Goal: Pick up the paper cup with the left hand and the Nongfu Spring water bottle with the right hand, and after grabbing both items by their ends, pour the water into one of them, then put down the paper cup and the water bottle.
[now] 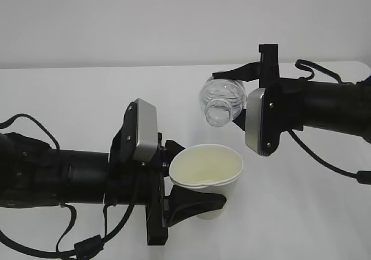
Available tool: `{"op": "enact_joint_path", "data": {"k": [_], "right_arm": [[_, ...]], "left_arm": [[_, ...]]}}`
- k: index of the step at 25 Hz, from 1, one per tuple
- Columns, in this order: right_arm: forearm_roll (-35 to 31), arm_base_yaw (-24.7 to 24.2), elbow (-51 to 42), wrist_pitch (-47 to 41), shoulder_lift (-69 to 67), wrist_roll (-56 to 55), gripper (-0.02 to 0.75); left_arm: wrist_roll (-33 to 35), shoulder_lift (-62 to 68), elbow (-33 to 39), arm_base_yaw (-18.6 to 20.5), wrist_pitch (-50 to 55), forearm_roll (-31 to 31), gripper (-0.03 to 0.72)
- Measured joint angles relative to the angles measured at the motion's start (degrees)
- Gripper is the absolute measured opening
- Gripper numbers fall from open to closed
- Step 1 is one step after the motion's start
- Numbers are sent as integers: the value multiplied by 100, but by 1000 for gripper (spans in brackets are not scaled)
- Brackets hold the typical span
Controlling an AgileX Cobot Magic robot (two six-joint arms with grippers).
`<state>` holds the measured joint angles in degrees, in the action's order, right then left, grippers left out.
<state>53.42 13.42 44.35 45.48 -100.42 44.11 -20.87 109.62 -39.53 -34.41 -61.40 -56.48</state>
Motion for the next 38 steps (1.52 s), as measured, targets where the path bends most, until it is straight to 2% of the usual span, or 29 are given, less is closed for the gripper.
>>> {"op": "enact_joint_path", "data": {"k": [38], "right_arm": [[-209, 0, 0, 734, 0, 1557, 449]], "left_arm": [[0, 0, 0, 0, -248, -249, 417]]}}
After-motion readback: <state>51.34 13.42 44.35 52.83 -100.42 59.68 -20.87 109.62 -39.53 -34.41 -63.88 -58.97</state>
